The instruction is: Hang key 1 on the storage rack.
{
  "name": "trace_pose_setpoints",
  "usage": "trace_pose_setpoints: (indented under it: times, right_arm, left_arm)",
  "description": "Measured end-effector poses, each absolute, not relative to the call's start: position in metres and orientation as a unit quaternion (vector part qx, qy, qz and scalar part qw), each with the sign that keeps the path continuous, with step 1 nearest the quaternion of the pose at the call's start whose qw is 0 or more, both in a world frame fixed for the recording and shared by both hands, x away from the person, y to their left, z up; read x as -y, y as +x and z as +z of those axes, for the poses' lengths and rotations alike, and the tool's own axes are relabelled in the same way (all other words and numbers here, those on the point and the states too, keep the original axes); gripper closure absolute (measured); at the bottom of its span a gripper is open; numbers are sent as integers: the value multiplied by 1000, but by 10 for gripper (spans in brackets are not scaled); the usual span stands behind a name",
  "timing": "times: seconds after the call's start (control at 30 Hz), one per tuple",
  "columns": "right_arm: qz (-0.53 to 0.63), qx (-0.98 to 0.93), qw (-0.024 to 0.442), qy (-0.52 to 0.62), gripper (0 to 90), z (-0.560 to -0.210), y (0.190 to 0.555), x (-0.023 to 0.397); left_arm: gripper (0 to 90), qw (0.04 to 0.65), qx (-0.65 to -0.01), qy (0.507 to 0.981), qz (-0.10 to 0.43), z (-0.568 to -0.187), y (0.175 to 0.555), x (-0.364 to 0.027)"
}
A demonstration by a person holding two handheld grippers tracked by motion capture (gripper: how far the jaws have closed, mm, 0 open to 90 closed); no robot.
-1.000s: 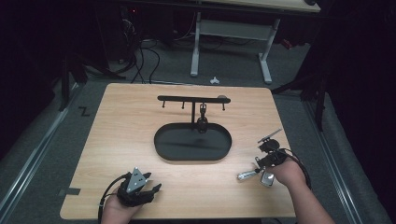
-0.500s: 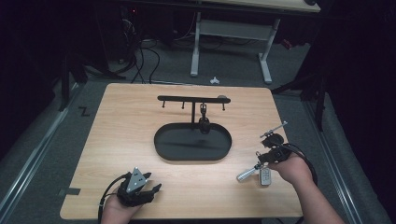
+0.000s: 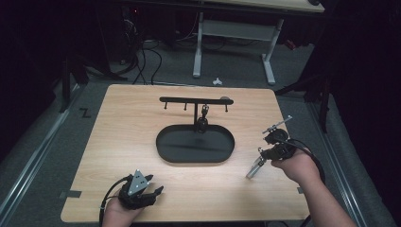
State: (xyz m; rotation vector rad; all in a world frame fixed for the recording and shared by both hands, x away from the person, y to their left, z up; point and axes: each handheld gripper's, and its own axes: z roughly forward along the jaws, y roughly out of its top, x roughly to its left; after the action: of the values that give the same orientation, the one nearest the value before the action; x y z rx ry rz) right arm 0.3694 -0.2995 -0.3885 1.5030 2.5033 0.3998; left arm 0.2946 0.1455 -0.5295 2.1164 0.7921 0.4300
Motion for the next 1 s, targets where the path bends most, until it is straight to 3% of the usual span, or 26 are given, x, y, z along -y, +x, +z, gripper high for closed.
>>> trace_pose_setpoints:
  times: [1.0]
  right_arm:
    - [148,-856,117,482,861,-354,378,274]
  left_arm:
    - [418,410,-317,838,172,-529,294,-148]
